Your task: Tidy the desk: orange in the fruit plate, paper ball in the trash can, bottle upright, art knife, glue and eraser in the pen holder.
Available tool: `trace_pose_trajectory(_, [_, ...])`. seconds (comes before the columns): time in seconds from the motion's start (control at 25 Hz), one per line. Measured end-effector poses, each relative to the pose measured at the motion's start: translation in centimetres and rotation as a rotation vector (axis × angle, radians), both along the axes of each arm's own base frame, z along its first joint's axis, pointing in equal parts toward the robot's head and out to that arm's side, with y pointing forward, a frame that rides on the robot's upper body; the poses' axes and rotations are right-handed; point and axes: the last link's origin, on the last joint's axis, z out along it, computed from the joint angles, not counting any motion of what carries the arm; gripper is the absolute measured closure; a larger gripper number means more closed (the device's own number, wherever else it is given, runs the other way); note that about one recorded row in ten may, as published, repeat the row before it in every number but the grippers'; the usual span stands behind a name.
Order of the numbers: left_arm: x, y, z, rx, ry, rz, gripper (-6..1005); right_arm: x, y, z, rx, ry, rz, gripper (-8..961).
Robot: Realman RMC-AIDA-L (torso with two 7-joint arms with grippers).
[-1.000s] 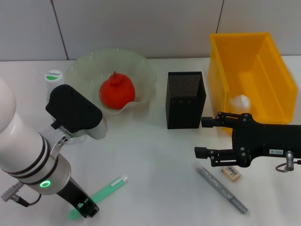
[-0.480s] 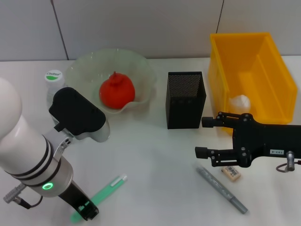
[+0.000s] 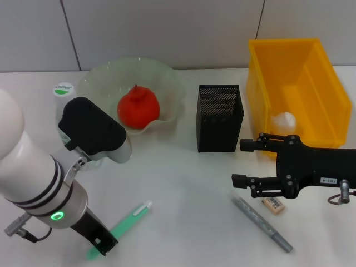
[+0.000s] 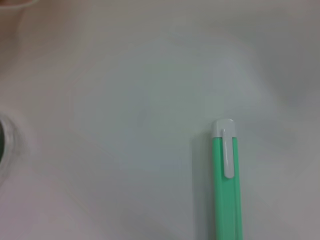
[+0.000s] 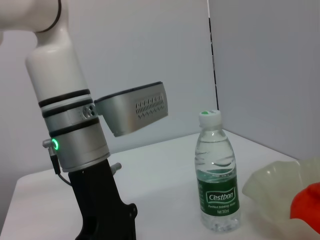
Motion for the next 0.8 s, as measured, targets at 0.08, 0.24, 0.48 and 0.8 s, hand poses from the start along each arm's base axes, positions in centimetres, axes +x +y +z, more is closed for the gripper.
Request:
trace_pose_trajectory(0.08, [0.1, 0.0, 0.3, 0.004, -0.005, -0.002, 811, 0.0, 0.0, 0.0, 0.0, 0.0, 0.0, 129])
trace_pose_trajectory(0.24, [0.4, -0.1, 1.3, 0.03, -0.037, -0.015, 809, 0.0, 0.0, 0.1, -0.001, 0.0, -0.002, 129])
trace_pose_trajectory(0.48, [0.0, -0.1, 3.3, 0.036, -0.237, -0.022, 805, -0.1, -0.1, 0.5, 0.001, 0.031, -0.016, 129])
trace_pose_trajectory(0.8, [-1.7, 0.2, 4.3, 0.002, -0.602, -0.052, 800, -0.3, -0.5, -0.9, -0.076, 0.163, -0.094, 129])
